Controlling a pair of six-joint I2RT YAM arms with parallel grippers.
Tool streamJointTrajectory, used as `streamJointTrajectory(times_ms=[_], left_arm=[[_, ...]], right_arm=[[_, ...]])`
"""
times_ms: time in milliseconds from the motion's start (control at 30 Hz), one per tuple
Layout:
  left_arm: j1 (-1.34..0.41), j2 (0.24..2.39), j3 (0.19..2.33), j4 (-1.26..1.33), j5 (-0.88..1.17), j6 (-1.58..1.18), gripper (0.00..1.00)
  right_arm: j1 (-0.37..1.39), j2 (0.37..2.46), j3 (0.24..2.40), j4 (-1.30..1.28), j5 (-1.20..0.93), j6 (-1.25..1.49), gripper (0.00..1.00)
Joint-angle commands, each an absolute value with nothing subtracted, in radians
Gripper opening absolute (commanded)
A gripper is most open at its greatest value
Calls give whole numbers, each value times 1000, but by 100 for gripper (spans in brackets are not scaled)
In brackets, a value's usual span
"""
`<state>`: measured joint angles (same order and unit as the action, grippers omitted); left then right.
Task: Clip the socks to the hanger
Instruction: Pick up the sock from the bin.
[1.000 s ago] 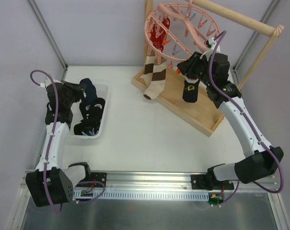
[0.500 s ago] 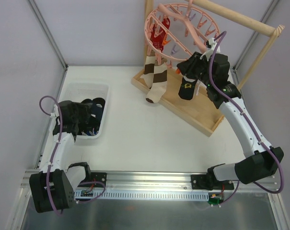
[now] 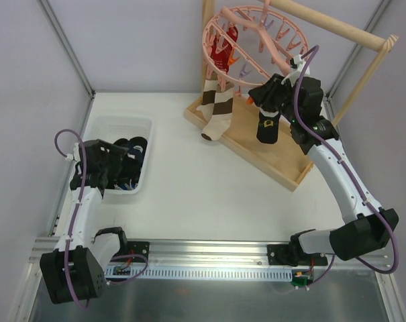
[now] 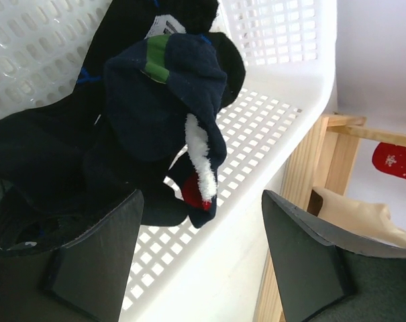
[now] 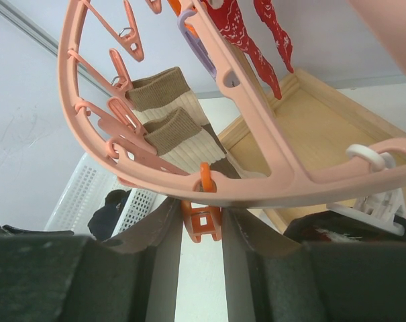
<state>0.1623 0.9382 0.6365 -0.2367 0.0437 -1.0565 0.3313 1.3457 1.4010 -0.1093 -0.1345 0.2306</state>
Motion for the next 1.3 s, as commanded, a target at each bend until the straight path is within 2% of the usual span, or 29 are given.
streamJointTrajectory(times_ms=[0, 300, 433, 467, 567, 800, 900, 933, 967, 1267], left_arm=[[141, 957, 653, -267, 44, -1029, 72], [69, 1101, 727, -170, 81, -1011, 65], [51, 1150, 736, -131, 52, -1023, 57], [48, 1157, 735, -123, 45, -1029, 52], [45, 1186, 732, -100, 38, -1051, 47], [26, 1241, 746, -71, 41, -1051, 48], [26, 1246, 735, -61, 31, -1061, 28], [25, 1243, 733, -58, 31, -1075, 11], [26, 1238, 733, -55, 40, -1083, 0], [20, 1066, 824, -41, 130, -1121, 0]], right_arm=[[324, 1313, 1391, -120, -135, 238, 1], [324, 1310, 1385, -114, -132, 250, 1], [325, 1312, 1391, -112, -144, 255, 1], [324, 1313, 1393, -110, -144, 255, 1], [324, 1313, 1397, -110, -141, 253, 1], [324, 1318, 1402, -114, -137, 249, 1], [325, 1319, 1404, -112, -135, 250, 1], [324, 1321, 1404, -110, -138, 253, 1], [324, 1322, 1405, -110, -140, 255, 1], [325, 1331, 1416, -75, -173, 258, 1]])
